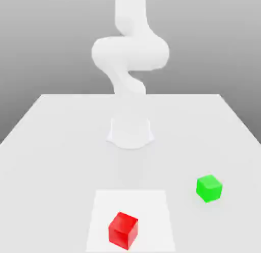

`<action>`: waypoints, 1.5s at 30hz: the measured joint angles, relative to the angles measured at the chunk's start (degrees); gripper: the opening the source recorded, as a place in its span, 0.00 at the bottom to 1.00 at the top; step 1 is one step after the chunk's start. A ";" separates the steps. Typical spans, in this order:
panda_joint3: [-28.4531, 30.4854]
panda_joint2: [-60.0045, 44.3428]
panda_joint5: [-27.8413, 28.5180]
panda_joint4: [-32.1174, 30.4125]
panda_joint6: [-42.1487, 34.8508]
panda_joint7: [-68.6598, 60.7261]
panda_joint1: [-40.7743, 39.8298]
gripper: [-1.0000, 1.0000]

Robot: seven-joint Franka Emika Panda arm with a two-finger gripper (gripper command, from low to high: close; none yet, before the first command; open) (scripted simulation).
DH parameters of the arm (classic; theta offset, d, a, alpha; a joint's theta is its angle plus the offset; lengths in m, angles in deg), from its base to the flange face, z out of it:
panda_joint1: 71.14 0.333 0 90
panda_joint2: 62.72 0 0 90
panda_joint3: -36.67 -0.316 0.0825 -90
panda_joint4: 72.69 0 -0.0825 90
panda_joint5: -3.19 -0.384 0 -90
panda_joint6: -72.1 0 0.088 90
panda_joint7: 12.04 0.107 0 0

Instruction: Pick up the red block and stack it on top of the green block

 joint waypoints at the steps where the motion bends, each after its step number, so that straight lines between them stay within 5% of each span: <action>1: -0.53 -2.26 0.32 -0.51 0.91 1.23 -0.63 0.50; 29: -2.88 -60.27 3.97 -10.05 28.73 25.50 -5.44 0.50; 30: -2.64 -61.42 4.20 -9.88 29.69 25.68 -5.25 0.00; 37: -2.61 -61.25 4.16 -9.92 29.62 25.70 -5.19 0.00; 45: -8.91 -46.58 -0.71 -15.11 20.40 28.25 -1.41 0.00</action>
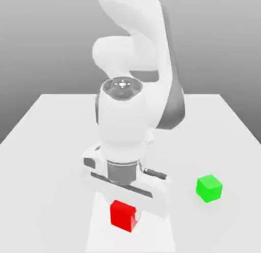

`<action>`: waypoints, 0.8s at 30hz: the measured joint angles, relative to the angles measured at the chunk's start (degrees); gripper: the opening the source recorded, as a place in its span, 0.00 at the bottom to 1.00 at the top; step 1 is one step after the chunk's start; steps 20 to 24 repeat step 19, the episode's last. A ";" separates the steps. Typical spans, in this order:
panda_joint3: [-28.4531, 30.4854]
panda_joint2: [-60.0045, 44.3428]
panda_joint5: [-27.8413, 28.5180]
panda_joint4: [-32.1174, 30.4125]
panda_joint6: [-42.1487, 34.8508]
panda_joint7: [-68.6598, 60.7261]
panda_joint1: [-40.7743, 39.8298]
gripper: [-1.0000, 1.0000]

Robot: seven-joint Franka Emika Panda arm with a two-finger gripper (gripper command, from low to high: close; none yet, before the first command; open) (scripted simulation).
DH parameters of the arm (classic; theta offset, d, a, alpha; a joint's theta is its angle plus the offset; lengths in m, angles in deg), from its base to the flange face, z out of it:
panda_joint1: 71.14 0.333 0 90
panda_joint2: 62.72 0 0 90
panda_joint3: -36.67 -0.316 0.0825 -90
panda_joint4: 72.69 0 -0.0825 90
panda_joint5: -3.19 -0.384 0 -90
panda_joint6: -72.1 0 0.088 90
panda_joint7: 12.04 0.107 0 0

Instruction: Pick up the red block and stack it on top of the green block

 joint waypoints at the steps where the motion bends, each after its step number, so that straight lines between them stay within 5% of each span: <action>1: -1.85 1.81 -0.93 -1.42 -0.30 1.71 3.24 0.00; 4: -6.37 7.56 -3.83 -6.16 -1.13 7.80 14.82 0.00; 8: -9.99 11.93 -4.83 -11.13 -0.59 15.53 18.97 0.00; 15: -8.53 1.48 5.94 -11.28 9.40 24.29 18.94 0.00; 16: -7.84 0.15 7.41 -11.25 10.58 25.34 19.36 1.00; 24: -7.84 0.15 7.41 -11.25 10.58 25.34 19.36 1.00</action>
